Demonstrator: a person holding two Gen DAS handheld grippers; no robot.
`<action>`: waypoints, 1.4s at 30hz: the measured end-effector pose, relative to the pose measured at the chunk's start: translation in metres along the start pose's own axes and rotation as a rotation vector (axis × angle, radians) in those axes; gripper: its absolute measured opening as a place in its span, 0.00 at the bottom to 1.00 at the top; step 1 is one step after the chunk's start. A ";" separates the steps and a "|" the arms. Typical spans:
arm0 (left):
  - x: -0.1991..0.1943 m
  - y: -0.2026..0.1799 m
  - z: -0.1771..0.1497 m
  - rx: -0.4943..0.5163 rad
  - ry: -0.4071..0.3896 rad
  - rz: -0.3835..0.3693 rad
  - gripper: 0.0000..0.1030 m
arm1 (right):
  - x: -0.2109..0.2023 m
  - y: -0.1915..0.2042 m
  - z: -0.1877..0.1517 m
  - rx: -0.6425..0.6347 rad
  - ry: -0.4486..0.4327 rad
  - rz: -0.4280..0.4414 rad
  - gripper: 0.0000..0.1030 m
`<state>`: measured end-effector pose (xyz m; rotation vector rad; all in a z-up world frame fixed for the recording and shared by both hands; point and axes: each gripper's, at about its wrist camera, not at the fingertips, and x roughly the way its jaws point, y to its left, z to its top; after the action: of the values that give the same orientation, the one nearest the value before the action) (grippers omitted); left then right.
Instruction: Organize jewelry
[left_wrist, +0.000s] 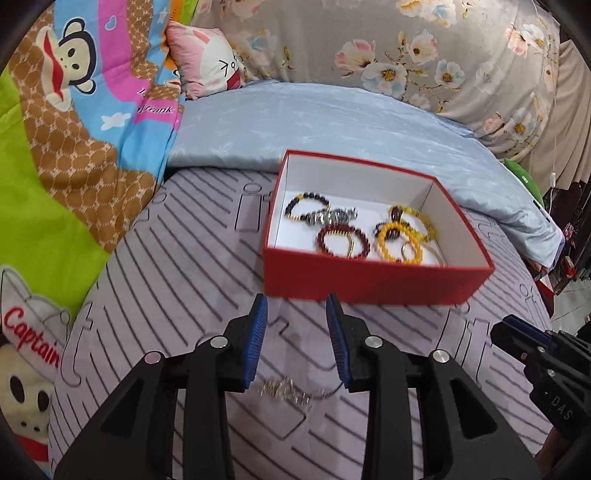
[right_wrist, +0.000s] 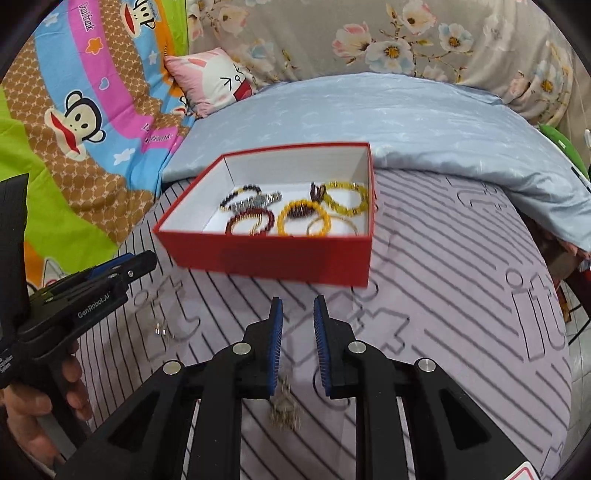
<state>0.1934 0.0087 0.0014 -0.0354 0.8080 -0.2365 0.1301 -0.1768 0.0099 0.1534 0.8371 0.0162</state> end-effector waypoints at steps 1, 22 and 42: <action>-0.001 0.001 -0.007 -0.003 0.009 0.002 0.31 | -0.001 -0.001 -0.006 0.002 0.010 0.003 0.18; -0.019 0.020 -0.077 -0.024 0.084 0.048 0.47 | 0.018 0.016 -0.068 -0.030 0.118 -0.005 0.29; 0.008 0.022 -0.062 -0.046 0.068 0.027 0.53 | 0.023 0.015 -0.064 -0.039 0.106 -0.027 0.14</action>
<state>0.1584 0.0317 -0.0504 -0.0598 0.8810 -0.1948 0.0990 -0.1516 -0.0472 0.1051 0.9440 0.0154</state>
